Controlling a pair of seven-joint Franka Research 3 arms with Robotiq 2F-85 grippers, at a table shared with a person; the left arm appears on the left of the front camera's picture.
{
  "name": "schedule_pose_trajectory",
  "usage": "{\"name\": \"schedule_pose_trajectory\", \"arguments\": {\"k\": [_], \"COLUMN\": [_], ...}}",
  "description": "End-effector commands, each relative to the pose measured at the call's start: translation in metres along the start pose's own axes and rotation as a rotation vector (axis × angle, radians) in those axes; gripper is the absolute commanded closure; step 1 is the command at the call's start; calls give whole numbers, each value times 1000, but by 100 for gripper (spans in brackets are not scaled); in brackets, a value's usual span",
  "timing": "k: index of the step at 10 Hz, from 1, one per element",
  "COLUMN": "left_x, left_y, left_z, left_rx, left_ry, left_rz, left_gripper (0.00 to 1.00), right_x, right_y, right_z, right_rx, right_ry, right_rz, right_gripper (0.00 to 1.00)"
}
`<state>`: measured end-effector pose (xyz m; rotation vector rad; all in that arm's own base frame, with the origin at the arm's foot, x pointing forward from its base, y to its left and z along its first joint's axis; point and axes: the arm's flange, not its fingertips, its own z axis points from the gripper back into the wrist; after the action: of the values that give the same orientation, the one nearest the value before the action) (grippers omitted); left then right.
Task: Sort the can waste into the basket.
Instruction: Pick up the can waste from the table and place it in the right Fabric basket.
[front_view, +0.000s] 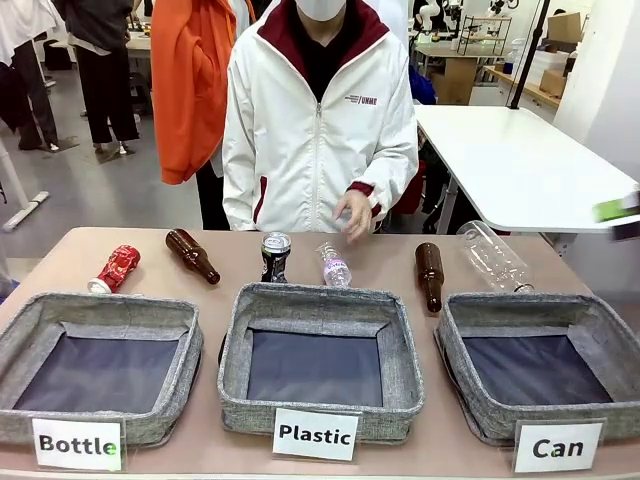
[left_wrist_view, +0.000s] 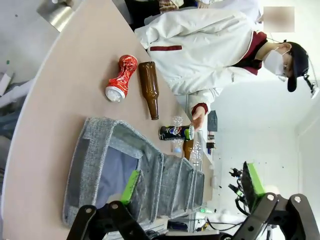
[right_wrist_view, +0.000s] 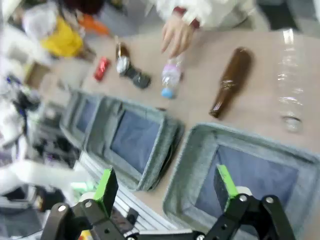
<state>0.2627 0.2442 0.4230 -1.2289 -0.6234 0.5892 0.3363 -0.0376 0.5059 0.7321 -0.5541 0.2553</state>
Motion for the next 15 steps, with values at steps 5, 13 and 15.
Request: {"name": "schedule_pose_trajectory", "arguments": {"k": [5, 13, 15], "left_x": [0, 0, 0], "left_y": [0, 0, 0], "left_z": [3, 3, 3], "left_rx": [-8, -8, -8], "left_ry": [5, 5, 5], "left_rz": [-25, -25, -25], "left_gripper": [0, 0, 0], "right_x": [0, -106, -107], "right_y": [-47, -125, -122], "right_z": [22, 126, 124], "right_rx": [96, 165, 164], "right_ry": [58, -85, -90], "right_rz": [32, -62, -44], "right_gripper": [0, 0, 0]}}
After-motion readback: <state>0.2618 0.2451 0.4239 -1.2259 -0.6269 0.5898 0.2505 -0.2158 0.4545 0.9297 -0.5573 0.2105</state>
